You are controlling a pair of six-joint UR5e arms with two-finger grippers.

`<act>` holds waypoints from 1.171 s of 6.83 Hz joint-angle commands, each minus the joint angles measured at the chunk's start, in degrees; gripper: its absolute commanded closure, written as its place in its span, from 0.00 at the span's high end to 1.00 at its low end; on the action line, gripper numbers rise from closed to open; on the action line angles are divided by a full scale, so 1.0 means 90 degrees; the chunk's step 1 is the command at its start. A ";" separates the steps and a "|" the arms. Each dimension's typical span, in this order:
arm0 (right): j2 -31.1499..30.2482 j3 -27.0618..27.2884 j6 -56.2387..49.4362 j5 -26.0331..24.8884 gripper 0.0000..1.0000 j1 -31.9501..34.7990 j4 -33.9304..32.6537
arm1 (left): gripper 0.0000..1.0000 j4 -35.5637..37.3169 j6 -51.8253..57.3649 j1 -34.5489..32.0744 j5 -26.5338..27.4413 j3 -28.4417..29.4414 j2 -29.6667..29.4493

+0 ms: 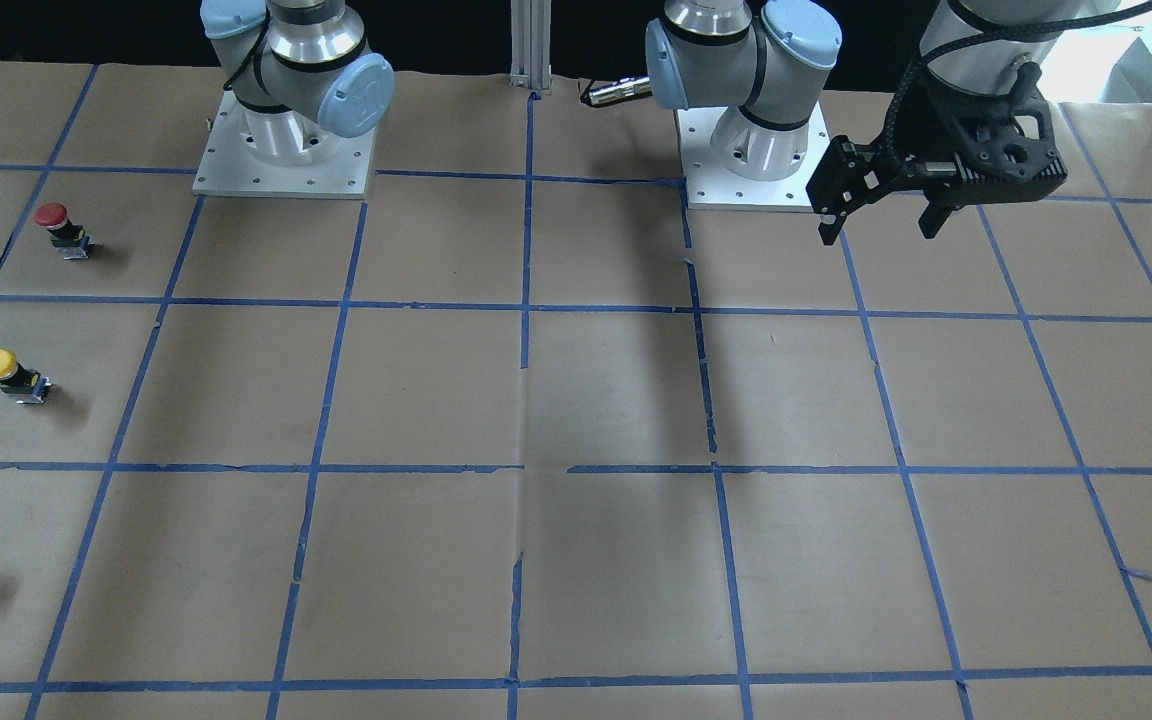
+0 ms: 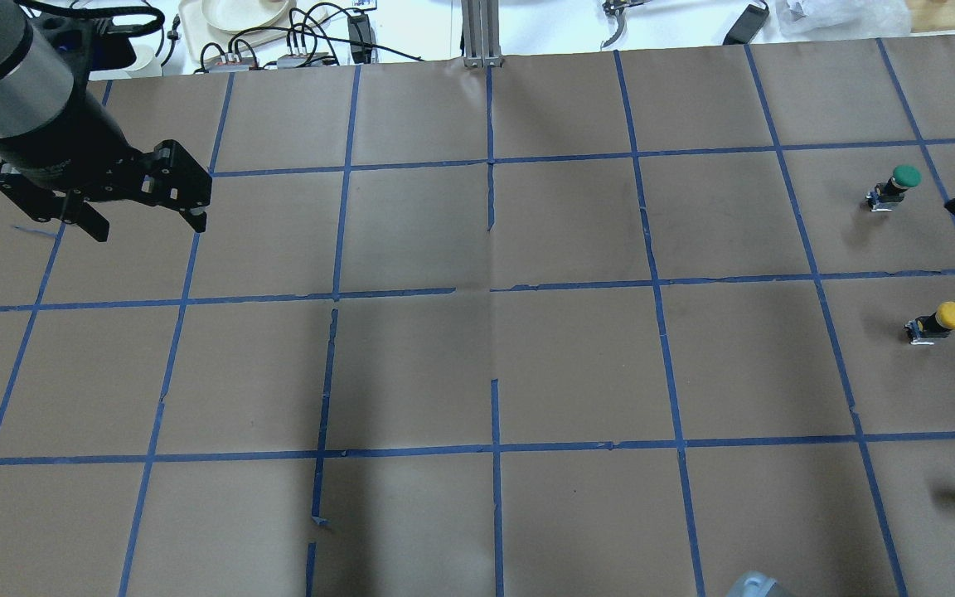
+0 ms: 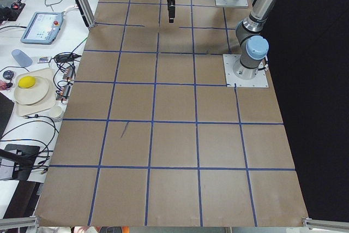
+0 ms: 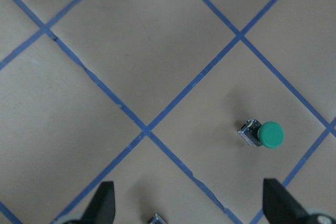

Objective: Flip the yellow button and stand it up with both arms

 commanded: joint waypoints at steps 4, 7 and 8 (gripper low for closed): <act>0.0201 -0.1023 0.5075 -0.0953 0.99 0.3312 0.1116 | 1.00 0.0011 -0.0019 0.0013 -0.0096 0.0034 -0.0025; 0.0573 -0.1382 0.8186 -0.1684 0.98 0.4510 0.1193 | 1.00 -0.0174 -0.0068 -0.0045 0.0348 0.0054 -0.0064; 0.0612 -0.1511 0.8474 -0.1706 0.99 0.4511 0.1484 | 1.00 -0.0184 -0.0059 -0.0045 0.0294 0.0054 -0.0065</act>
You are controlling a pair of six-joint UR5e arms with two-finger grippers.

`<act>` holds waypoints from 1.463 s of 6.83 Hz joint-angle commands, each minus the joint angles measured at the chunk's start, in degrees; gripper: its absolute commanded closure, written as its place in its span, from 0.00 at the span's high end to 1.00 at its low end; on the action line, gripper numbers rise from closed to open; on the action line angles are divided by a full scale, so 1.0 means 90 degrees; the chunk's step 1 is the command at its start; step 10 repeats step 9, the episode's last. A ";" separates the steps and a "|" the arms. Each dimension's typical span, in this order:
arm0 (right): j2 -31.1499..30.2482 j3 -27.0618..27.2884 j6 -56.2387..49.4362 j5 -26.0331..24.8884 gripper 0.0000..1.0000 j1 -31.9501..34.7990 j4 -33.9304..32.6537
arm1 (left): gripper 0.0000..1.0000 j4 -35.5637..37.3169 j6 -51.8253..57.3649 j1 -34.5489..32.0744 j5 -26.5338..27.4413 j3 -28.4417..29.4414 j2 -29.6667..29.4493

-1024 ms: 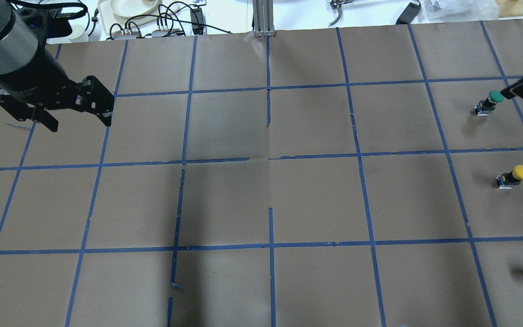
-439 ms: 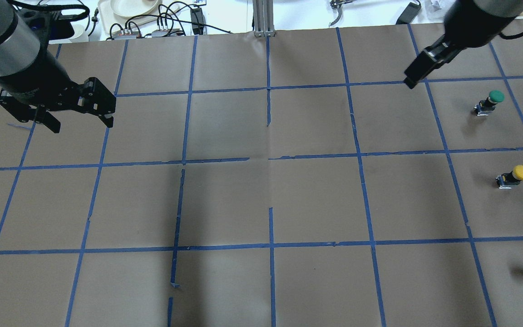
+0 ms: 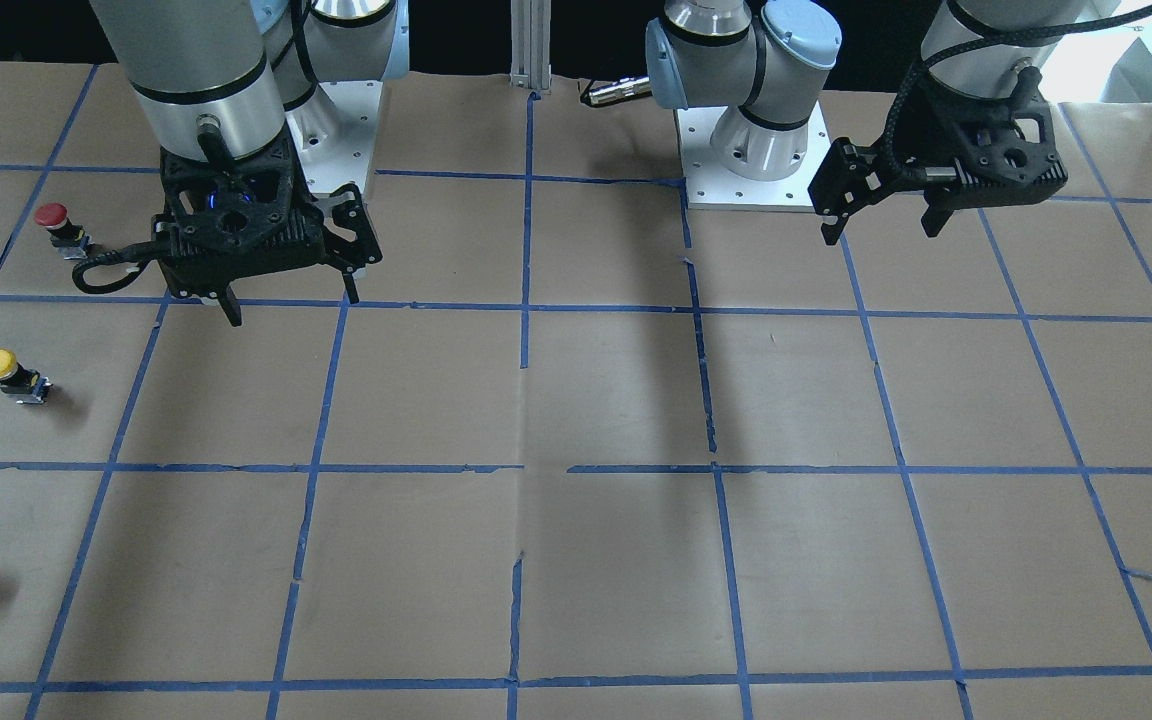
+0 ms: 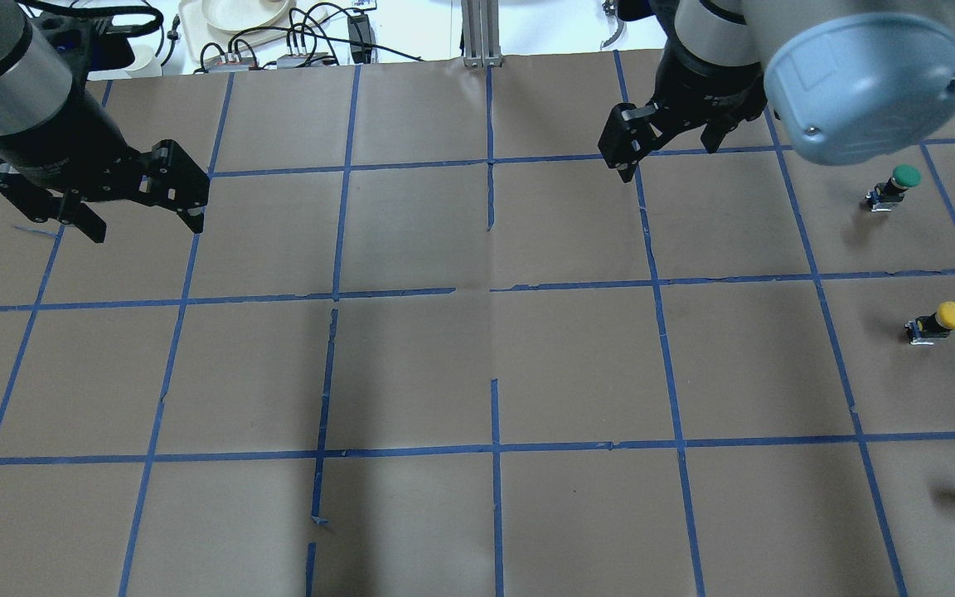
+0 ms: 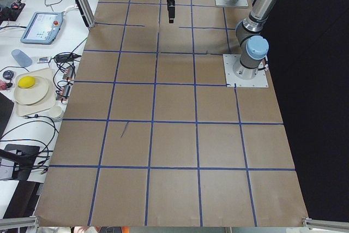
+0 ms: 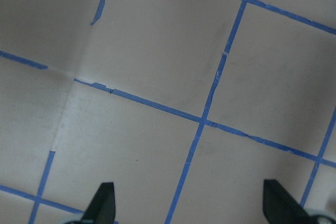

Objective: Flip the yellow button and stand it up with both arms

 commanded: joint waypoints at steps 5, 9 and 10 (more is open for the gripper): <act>-0.0086 -0.0182 0.1565 0.0205 0.99 0.0039 0.0832 | 1.00 -0.0115 0.0008 -0.0050 -0.0175 0.0061 0.0013; -0.0057 -0.0173 0.1556 0.0256 0.99 0.0000 0.0812 | 1.00 -0.0174 0.0057 0.0009 -0.0008 0.0130 0.0023; -0.0057 -0.0173 0.1556 0.0256 0.99 0.0000 0.0812 | 1.00 -0.0174 0.0057 0.0009 -0.0008 0.0130 0.0023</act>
